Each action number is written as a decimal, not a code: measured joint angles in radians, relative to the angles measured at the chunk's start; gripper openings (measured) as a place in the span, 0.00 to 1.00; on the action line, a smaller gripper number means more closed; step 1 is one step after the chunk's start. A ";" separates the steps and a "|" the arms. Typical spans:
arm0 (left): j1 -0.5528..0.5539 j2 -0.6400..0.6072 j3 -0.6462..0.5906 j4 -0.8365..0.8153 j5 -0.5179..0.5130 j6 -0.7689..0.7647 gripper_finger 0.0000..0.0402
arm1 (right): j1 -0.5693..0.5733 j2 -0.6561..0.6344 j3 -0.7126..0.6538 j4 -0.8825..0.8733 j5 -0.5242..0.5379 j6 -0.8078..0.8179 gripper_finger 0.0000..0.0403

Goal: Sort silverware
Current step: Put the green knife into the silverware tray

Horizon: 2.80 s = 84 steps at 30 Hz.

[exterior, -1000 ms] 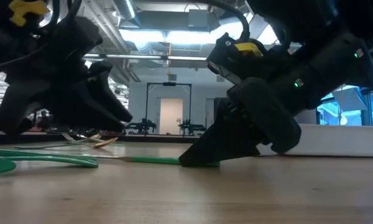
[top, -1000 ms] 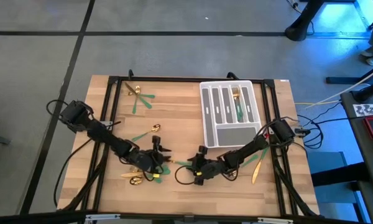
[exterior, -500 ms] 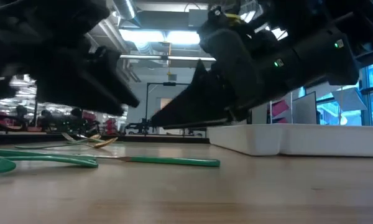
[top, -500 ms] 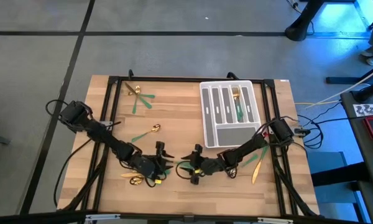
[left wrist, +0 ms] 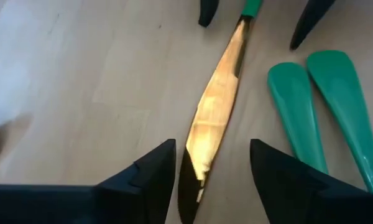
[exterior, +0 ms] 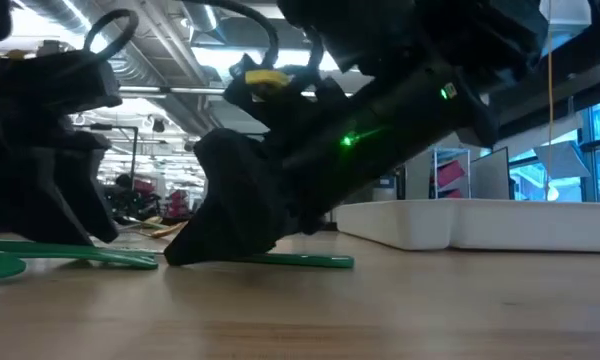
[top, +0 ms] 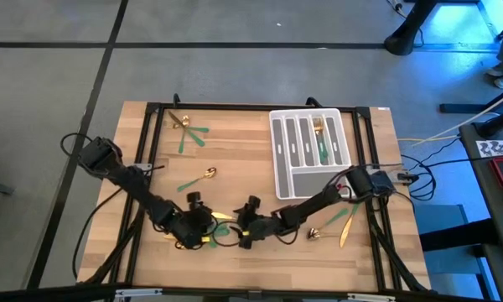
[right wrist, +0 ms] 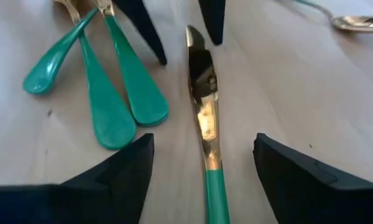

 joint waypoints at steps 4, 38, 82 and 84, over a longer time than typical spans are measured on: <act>-0.011 0.001 -0.002 0.002 -0.028 0.003 0.46 | -0.013 -0.005 -0.019 -0.044 -0.071 0.058 0.56; 0.062 -0.002 -0.089 0.198 -0.068 0.377 0.54 | -0.006 0.044 -0.258 0.438 -0.101 0.146 0.00; 0.263 0.001 -0.094 0.304 0.400 0.451 0.01 | 0.106 -0.219 -0.236 -0.254 0.000 0.217 0.39; 0.262 0.002 -0.095 0.304 0.397 0.453 0.00 | 0.115 -0.221 -0.268 -0.242 0.007 0.259 0.38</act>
